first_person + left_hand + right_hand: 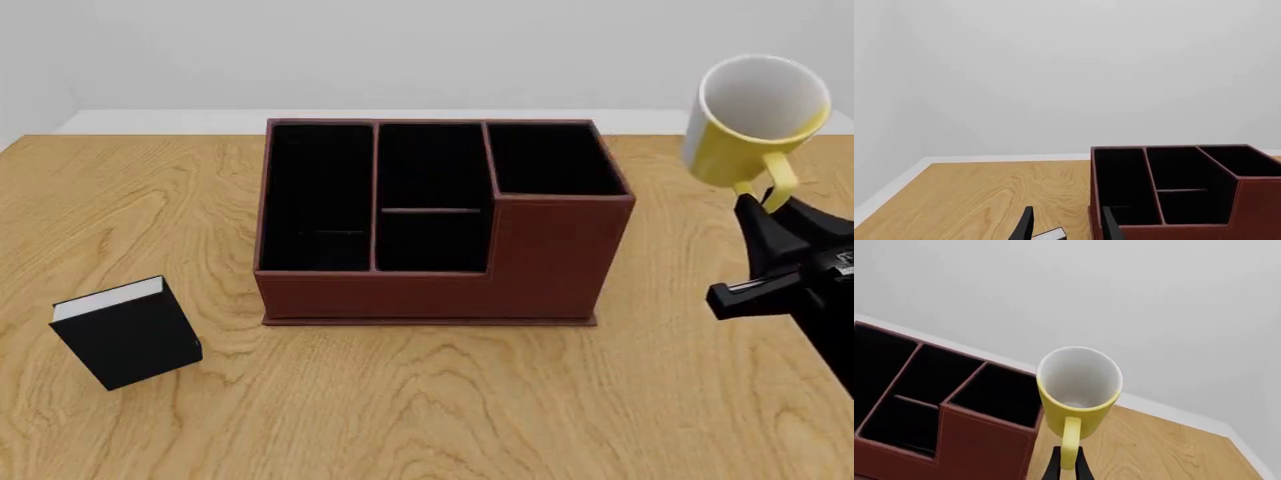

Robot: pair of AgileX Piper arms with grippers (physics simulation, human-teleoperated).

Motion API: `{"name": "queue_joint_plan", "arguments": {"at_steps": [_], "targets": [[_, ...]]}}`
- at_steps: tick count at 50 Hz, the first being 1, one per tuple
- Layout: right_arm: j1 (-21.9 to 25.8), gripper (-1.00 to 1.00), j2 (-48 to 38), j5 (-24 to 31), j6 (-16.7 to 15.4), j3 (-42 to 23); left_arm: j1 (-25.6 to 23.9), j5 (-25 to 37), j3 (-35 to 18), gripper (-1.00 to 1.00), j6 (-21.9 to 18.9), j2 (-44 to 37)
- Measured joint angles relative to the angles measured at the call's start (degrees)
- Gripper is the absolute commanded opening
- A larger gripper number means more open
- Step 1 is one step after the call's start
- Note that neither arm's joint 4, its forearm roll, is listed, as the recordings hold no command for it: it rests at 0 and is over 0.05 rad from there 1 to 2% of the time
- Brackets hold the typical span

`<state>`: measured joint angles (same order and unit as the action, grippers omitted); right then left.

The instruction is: Pick up the yellow and white mug and place it to the right of the caddy.

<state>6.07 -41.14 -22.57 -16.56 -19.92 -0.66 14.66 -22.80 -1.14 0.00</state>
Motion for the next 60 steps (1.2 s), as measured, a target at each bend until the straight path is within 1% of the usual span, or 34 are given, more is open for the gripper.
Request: {"name": "queue_joint_plan", "arguments": {"at_steps": [23,40,60], "targets": [[-2.64,-1.0,-5.73,-5.7,1.34,2.28,-0.02,0.08,0.08,1.0,-0.18,0.0],[-3.26,-1.0,-10.64,-10.32,1.8,3.83,0.17,0.08,0.12,1.0,-0.23,0.0],[-3.6,-1.0,-14.93,-14.29,2.17,5.26,-0.02,0.62,-0.56,1.0,-0.63,0.0]]}}
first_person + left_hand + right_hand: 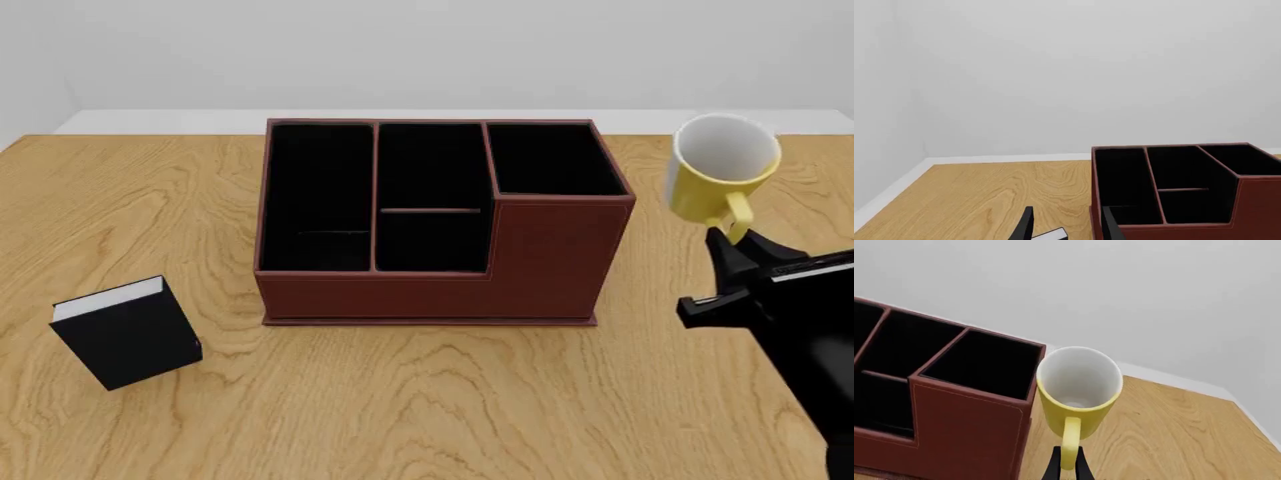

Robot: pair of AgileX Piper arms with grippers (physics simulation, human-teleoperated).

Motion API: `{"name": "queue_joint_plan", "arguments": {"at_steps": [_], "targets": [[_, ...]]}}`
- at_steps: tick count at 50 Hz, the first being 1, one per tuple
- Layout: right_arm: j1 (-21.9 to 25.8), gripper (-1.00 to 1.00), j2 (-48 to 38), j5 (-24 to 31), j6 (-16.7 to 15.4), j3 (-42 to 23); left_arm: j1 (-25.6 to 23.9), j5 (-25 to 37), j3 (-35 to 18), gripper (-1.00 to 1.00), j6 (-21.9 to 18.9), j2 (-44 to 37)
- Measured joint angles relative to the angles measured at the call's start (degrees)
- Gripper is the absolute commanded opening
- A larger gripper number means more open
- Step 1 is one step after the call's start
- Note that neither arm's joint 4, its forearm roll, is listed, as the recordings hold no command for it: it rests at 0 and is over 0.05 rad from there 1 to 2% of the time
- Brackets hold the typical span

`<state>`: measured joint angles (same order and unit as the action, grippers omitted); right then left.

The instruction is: Pick up the yellow and white mug and place it to the right of the caddy.

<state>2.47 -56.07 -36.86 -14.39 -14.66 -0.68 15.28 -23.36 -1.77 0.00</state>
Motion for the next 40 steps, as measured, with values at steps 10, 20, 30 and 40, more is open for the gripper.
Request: {"name": "queue_joint_plan", "arguments": {"at_steps": [10,20,30,40], "targets": [[-0.16,-1.0,-3.2,-3.21,0.81,0.92,0.01,0.05,-0.06,1.0,-0.11,0.0],[-0.42,-1.0,-7.0,-6.87,1.6,1.78,0.05,-0.01,0.05,1.0,-0.24,0.0],[-0.66,-1.0,-10.9,-10.44,2.21,2.44,0.07,-0.01,0.12,1.0,-0.31,0.0],[-0.85,-1.0,-14.64,-13.59,2.58,2.88,0.21,0.19,-0.05,1.0,-0.31,0.0]]}}
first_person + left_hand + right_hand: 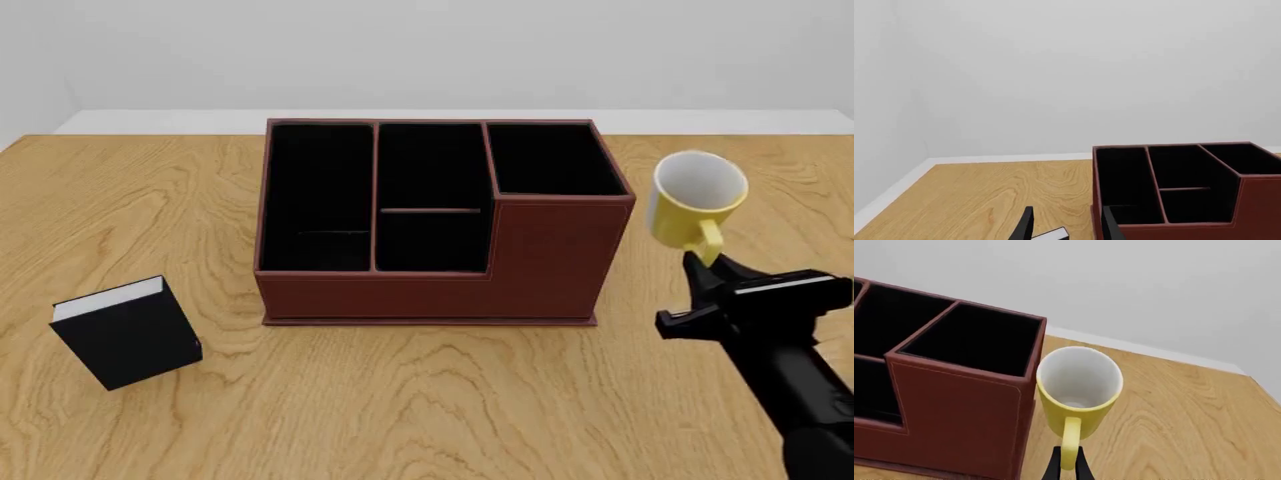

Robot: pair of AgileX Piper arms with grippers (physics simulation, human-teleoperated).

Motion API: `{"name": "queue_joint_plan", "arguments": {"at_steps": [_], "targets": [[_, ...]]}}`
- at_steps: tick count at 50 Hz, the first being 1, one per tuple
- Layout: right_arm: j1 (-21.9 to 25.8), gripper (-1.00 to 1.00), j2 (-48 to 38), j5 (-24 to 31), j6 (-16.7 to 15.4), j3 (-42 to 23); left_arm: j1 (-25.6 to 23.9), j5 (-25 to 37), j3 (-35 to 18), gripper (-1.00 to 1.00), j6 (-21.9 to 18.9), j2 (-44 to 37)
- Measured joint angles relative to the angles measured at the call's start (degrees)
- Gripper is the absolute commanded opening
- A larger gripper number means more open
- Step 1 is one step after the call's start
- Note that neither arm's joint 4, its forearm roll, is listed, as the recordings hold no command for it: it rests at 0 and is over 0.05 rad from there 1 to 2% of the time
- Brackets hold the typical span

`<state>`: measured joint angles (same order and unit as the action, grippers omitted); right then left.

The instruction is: Pick up the yellow and white mug and place it to the right of the caddy.

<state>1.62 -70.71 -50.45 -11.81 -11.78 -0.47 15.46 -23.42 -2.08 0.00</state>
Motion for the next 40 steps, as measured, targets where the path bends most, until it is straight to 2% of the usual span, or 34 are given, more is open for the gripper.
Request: {"name": "queue_joint_plan", "arguments": {"at_steps": [40], "targets": [[-0.57,-1.0,-12.25,-9.43,0.38,0.52,0.29,0.31,-0.18,1.0,0.03,0.0]]}}
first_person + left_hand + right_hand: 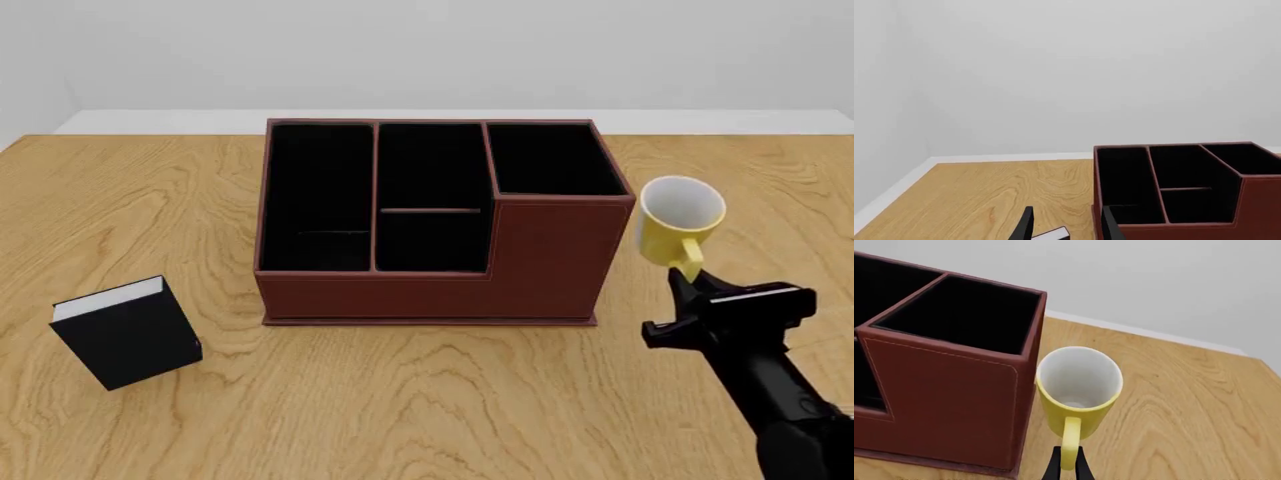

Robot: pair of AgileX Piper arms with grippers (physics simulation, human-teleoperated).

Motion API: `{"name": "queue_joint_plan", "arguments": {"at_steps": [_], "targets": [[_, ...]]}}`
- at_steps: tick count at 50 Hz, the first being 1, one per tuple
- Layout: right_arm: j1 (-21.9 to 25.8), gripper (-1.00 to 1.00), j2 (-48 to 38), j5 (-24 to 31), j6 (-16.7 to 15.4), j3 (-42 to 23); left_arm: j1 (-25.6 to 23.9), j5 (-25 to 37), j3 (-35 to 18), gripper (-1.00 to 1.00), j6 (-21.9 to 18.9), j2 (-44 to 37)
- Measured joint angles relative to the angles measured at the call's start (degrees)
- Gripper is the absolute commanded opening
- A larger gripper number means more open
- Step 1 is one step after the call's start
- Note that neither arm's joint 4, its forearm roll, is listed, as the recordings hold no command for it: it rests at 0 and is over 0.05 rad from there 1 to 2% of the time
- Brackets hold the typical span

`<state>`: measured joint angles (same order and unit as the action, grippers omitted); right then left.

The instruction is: Pick up the yellow and white mug and place it to the right of the caddy.

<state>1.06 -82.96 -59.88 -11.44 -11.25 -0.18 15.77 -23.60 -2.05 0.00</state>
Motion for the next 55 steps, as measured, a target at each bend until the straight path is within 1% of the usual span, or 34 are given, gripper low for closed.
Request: {"name": "queue_joint_plan", "arguments": {"at_steps": [36,55], "targets": [[-0.79,-1.0,-10.55,-7.14,0.26,-0.82,-0.19,-0.11,0.12,1.0,-0.26,0.0],[-1.49,-1.0,-15.0,-9.3,1.12,-1.8,-0.07,-0.07,0.3,1.0,-0.41,0.0]]}}
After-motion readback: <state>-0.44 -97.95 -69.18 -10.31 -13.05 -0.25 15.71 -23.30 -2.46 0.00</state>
